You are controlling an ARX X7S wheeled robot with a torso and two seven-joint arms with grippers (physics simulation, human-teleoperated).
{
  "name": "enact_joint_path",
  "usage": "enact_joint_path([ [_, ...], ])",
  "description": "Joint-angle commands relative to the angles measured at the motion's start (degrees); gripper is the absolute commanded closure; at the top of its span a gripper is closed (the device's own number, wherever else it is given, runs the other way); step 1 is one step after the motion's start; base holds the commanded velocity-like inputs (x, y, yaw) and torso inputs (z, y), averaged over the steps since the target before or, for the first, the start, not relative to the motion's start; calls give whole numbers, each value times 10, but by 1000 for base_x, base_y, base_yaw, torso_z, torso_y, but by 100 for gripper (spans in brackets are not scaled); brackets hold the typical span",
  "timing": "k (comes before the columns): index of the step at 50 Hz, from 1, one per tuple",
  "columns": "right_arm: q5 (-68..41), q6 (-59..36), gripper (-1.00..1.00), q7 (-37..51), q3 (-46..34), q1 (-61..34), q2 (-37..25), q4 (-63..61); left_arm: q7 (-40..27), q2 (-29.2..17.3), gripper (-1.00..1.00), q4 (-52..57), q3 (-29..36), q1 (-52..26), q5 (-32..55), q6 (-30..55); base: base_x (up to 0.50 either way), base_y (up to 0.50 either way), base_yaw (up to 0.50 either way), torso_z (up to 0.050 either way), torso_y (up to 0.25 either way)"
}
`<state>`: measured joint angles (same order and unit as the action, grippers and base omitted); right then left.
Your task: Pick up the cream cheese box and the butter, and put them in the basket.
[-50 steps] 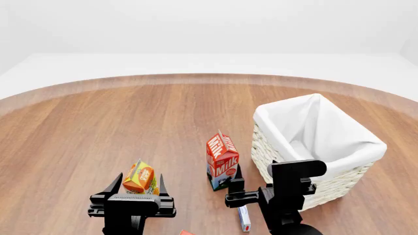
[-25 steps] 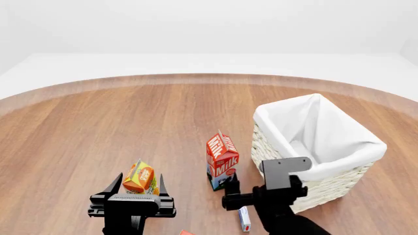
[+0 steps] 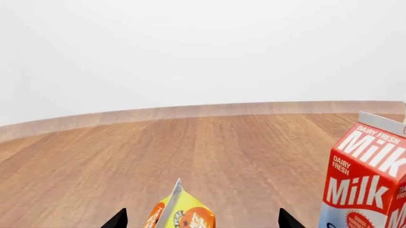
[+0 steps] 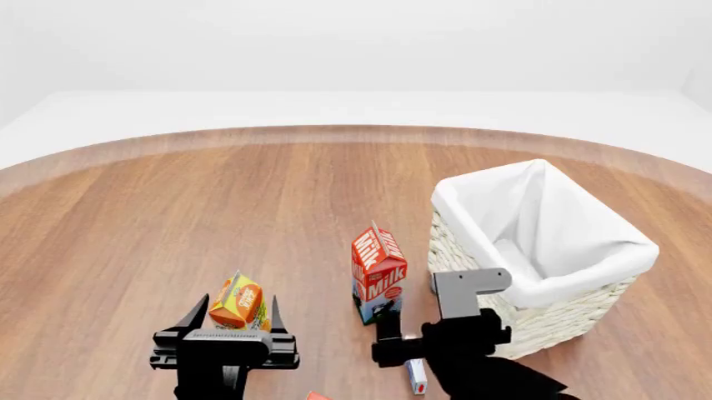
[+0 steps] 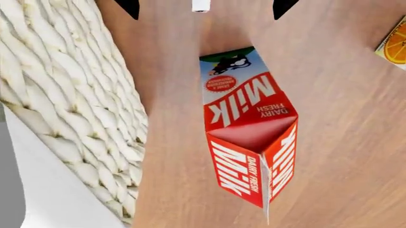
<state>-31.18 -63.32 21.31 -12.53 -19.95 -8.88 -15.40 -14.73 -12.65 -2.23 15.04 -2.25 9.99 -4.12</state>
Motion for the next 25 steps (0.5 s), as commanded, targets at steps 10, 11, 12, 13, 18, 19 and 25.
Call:
enact_joint_path([
  [10, -32, -62, -100, 21, 21, -18, 12, 27, -4, -3, -100, -3, 5, -2, 3, -3, 0, 0, 0, 0, 0],
  [11, -36, -64, -100, 21, 24, -18, 13, 27, -5, -4, -100, -1, 5, -1, 3, -2, 0, 0, 0, 0, 0],
  [12, -37, -65, -100, 22, 24, -18, 13, 28, -5, -4, -100, -1, 5, -1, 3, -1, 0, 0, 0, 0, 0],
  [13, -37, -65, -100, 22, 24, -18, 13, 29, -5, -4, -100, -2, 5, -2, 3, -2, 0, 0, 0, 0, 0],
  [18, -37, -61, -100, 22, 19, -19, 12, 36, -6, -5, -100, 0, 7, 0, 4, -2, 0, 0, 0, 0, 0],
  [19, -36, -60, -100, 23, 19, -19, 12, 38, -7, -5, -100, 0, 7, -1, 4, -1, 0, 0, 0, 0, 0],
  [25, -34, -56, -100, 24, 15, -20, 9, 47, -8, -6, -100, -1, 8, -1, 5, -2, 0, 0, 0, 0, 0],
])
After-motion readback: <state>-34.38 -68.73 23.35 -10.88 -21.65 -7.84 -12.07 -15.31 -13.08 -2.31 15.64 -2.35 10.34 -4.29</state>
